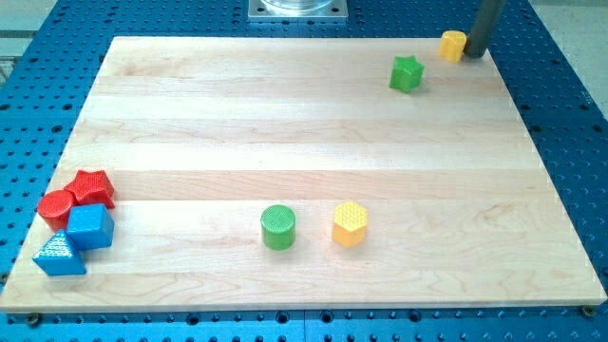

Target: Push the green star slightly to the right

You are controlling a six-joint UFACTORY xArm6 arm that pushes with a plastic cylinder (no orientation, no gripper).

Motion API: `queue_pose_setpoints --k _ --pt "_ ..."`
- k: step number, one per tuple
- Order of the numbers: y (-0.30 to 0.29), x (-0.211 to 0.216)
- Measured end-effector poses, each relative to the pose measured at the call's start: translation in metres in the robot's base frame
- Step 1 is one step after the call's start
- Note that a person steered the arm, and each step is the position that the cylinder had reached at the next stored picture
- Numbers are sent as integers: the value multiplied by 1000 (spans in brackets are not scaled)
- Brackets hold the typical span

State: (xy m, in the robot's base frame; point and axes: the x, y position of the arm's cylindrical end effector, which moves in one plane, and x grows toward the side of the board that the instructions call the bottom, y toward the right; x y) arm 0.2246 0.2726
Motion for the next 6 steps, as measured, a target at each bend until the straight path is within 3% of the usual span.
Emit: queue_pose_setpoints --k 3,5,6 --pt "6 23" --pt "18 134" --pt "-42 133"
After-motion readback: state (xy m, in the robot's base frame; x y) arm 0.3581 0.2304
